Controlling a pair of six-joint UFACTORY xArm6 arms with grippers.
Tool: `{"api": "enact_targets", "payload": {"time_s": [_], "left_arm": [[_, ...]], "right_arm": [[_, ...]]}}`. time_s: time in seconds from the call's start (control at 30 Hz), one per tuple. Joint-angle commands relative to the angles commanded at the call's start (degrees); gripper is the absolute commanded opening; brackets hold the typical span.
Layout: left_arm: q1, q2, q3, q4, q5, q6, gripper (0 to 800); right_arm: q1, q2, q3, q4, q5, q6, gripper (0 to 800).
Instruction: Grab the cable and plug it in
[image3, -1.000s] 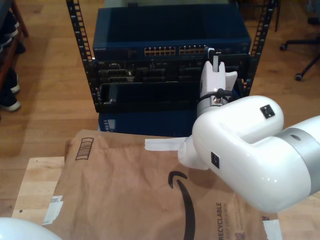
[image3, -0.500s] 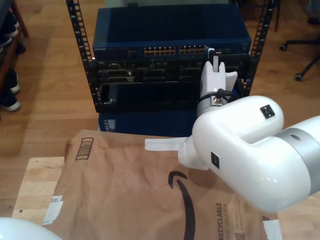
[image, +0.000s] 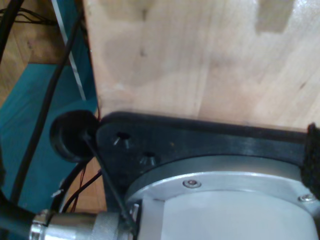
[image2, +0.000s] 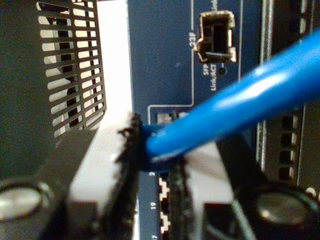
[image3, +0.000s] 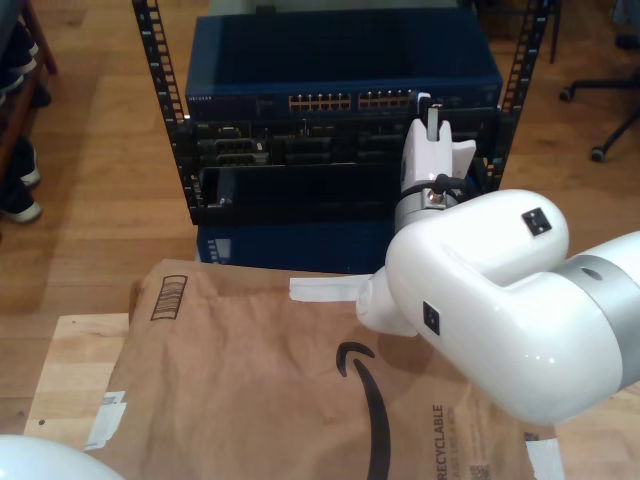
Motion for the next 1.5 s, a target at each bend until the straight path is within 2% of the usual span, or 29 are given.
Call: {"api": "enact_targets", "payload": {"time_s": [1.03, 1.13, 1.2, 1.23, 1.3, 1.5], "left_arm": [[0.0, 0.0, 0.0, 0.0, 0.0, 0.0, 800], [0.0, 0.0, 0.0, 0.0, 0.0, 0.0, 800], [0.0, 0.0, 0.0, 0.0, 0.1, 0.0, 800], [0.0, 0.0, 0.0, 0.0, 0.0, 0.0, 800], [0.0, 0.0, 0.0, 0.0, 0.0, 0.0, 800], [0.0, 0.0, 0.0, 0.0, 0.0, 0.0, 800]], "right_arm": [[0.3, 1.7, -2.2, 0.0, 3.3, 0.0, 7], [0.3, 1.3, -2.0, -0.2, 3.3, -0.1, 98], [0.3, 1.1, -1.8, -0.5, 3.3, -0.2, 234], [0.3, 0.9, -1.8, -1.1, 3.3, -0.2, 276], [0.3, 0.4, -1.7, -2.5, 3.3, -0.1, 312], [0.2, 0.1, -1.2, -2.5, 3.1, -0.2, 315]]}}
